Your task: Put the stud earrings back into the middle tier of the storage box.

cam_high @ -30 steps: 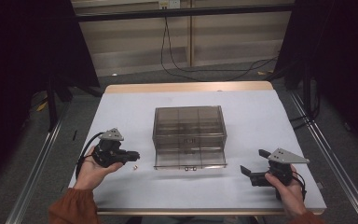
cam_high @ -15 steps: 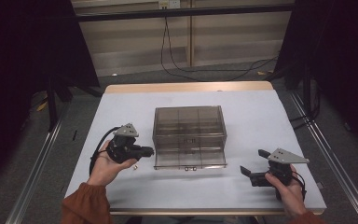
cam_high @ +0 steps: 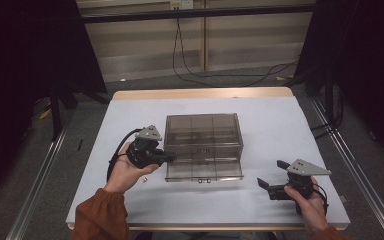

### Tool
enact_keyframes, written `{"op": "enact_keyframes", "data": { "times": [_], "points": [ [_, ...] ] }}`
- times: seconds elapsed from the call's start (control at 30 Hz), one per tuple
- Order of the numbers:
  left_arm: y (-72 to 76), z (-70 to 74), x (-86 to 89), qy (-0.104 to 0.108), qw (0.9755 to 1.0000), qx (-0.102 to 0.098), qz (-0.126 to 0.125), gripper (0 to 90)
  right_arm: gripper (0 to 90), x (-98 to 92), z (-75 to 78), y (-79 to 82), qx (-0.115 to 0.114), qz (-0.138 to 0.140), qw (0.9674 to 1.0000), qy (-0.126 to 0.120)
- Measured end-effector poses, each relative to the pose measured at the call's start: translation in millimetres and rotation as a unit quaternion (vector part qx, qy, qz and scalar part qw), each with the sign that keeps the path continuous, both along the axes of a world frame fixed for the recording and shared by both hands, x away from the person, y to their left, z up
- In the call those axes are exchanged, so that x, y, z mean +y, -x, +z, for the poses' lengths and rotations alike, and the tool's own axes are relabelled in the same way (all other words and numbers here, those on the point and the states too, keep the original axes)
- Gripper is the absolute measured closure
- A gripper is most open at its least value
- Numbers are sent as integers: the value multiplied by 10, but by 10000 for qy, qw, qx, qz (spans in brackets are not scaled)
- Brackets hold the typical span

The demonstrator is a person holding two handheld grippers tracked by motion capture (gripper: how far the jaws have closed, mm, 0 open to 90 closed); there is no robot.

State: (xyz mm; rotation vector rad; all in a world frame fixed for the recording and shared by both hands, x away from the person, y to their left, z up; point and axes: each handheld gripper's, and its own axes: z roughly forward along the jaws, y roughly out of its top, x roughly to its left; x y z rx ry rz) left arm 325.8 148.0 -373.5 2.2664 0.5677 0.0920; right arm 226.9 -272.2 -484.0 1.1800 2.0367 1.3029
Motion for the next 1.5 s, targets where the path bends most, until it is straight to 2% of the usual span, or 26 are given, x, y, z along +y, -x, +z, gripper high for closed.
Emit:
{"op": "enact_keyframes", "data": {
  "times": [0.17, 0.27, 0.5, 0.7, 0.77, 0.87, 0.93, 1.0, 1.2, 1.23, 1.27, 1.3, 1.33, 1.37, 1.43, 1.47, 1.5],
  "points": [
    [-36, 26, -129, -69, 9999, 9, -132, 858, 21, -2, -1, -3, -4, -11, 10000, 7],
    [-55, 31, -234, -238, 9994, 22, -246, 858, 21, -4, -1, -5, -1, -8, 10000, 0],
    [-88, 11, -405, -452, 9982, 68, -388, 858, 21, -7, 1, -4, 7, -11, 10000, -32],
    [-124, 12, -526, -536, 9974, 118, -470, 858, 21, -11, 2, -5, 8, 8, 10000, -52],
    [-140, -1, -578, -661, 9965, 115, -503, 858, 21, -14, 4, -3, 7, -18, 10000, -68],
    [-154, -25, -654, -731, 9957, 145, -556, 858, 21, -33, 23, -13, -153, -57, 9997, -153],
    [-162, -49, -711, -818, 9948, 145, -582, 858, 21, -22, 22, -22, -163, -58, 9998, -90],
    [-181, -72, -761, -1002, 9926, 176, -660, 858, 21, -6, 17, -35, -158, -44, 9999, -52],
    [-159, -164, -934, -1245, 9880, 318, -857, 858, 21, 21, 5, -49, -130, 42, 9999, -10],
    [-159, -185, -959, -1338, 9862, 327, -919, 858, 21, 21, 5, -49, -130, 42, 9999, -10],
    [-150, -210, -986, -1387, 9855, 359, -909, 858, 21, 20, 5, -49, -125, 55, 9999, -10],
    [-153, -259, -1030, -1519, 9829, 418, -952, 858, 21, 20, 4, -51, -132, 60, 9999, -2],
    [-153, -259, -1030, -1519, 9829, 418, -952, 858, 21, 20, 4, -51, -133, 64, 9999, 8],
    [-160, -290, -1062, -1659, 9806, 446, -946, 857, 21, 21, 4, -50, -134, 67, 9999, 7],
    [-166, -304, -1076, -1697, 9796, 455, -972, 857, 21, 22, 5, -50, -136, 76, 9999, 10],
    [-170, -315, -1092, -1822, 9767, 449, -1040, 857, 21, 22, 5, -50, -136, 76, 9999, 10],
    [-161, -337, -1112, -1883, 9756, 485, -1020, 857, 21, 22, 5, -50, -133, 80, 9999, 9]
  ]
}}
